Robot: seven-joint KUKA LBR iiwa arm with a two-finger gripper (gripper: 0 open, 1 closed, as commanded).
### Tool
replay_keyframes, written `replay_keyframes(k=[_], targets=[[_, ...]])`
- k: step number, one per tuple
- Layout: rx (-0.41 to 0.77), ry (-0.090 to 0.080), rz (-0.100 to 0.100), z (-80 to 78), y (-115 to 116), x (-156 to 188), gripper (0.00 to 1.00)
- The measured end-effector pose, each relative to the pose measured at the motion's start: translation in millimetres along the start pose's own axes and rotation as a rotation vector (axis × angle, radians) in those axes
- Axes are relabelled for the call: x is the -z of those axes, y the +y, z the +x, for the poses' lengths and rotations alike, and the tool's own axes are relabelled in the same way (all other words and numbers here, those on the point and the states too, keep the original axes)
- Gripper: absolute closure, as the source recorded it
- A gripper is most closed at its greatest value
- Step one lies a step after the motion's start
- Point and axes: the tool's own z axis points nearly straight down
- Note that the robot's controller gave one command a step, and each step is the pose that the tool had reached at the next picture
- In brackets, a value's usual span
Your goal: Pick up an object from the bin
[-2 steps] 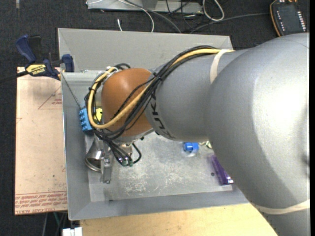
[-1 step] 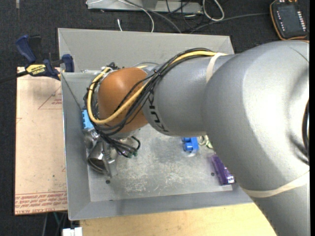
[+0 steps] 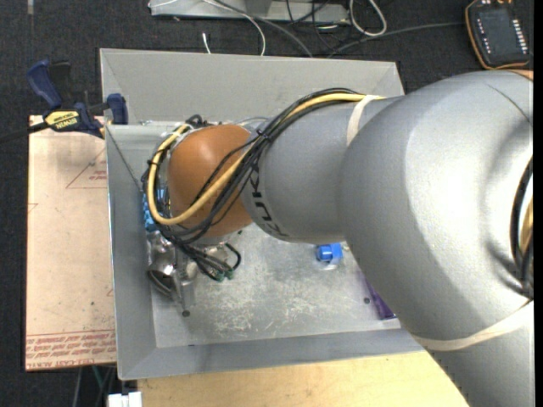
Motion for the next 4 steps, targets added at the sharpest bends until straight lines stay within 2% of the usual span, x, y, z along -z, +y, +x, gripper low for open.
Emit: replay_keyframes(k=[1, 2, 3, 4], targets=[[0.000, 0.000, 0.000, 0.0, 0.0, 0.0, 1.00], [-0.001, 0.008, 0.000, 3.2, 0.0, 7.7, 1.00], [-0.001, 0.012, -0.001, 3.2, 0.6, 38.8, 1.00], [-0.001, 0.008, -0.001, 1.8, 0.9, 56.8, 1.00]])
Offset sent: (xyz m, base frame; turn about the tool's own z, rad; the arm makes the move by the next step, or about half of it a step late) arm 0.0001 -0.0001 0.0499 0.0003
